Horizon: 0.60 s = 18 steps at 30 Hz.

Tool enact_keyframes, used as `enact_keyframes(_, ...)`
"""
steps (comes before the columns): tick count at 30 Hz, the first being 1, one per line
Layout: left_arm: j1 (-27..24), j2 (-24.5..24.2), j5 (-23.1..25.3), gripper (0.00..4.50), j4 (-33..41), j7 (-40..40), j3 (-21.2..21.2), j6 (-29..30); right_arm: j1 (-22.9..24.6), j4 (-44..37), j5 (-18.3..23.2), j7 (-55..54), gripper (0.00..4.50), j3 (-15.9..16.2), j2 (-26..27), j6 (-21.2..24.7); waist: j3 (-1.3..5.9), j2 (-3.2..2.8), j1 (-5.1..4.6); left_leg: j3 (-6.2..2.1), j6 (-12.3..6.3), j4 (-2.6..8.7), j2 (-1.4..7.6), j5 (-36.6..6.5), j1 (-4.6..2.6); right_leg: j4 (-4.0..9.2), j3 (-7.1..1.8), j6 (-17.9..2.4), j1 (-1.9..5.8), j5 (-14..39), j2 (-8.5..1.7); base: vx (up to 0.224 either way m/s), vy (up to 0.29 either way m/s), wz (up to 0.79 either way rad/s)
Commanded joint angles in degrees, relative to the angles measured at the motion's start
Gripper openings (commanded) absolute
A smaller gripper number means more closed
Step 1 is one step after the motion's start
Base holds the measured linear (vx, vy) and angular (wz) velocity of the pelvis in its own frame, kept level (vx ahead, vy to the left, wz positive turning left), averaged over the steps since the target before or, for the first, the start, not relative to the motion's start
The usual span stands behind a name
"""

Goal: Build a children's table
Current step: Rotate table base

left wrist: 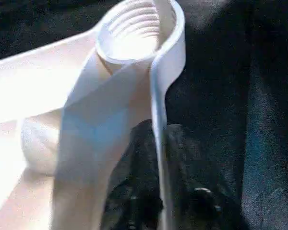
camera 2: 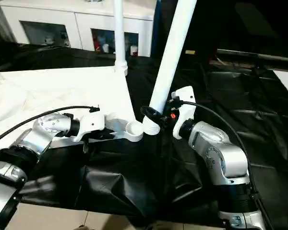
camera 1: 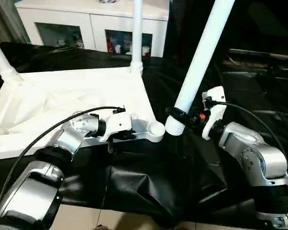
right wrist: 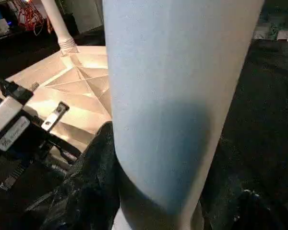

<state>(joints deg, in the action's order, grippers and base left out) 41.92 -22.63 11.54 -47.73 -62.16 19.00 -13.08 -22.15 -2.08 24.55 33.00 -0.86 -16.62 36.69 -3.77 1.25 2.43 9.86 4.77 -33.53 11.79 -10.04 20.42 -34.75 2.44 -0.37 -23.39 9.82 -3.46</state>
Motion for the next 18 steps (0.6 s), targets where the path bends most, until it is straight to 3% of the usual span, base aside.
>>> enact_keyframes(1, -1.44, 0.37, 1.19, 0.87, 0.44, 0.14, 1.71, -0.26, -0.4, -0.79, -0.08, 0.34, 1.86, -0.19, -0.71, -0.53, 3.4, 0.01, 0.13, -0.04, 0.03, 3.94, 0.84, -12.68, -0.2, 4.38, -2.36, -10.11, 2.68, 14.98, -3.51, 0.0, 0.0, 0.0)
enact_keyframes(13, 1.03, -0.38, -1.64, 0.96, -1.64, -3.14, -0.59, 0.36, -0.56, -1.22, 0.16, 1.0, 1.86, 0.24, -0.93, -0.33, 3.2, 0.06, 0.13, -0.04, 0.49, 4.09, 0.8, -14.18, -0.24, 4.82, -2.4, -9.14, 2.53, 18.34, -3.6, 0.0, 0.0, 0.0)
enact_keyframes(18, 1.6, -0.41, -1.79, 0.96, -3.24, -3.86, -0.73, -0.19, -0.41, -1.33, 0.22, 1.23, 1.86, 0.36, -1.14, -0.25, 3.57, 0.12, -0.01, 0.1, -0.18, 3.82, 0.74, -10.72, 0.12, 4.16, -2.42, -10.61, 2.79, 11.93, -3.49, 0.0, 0.0, 0.0)
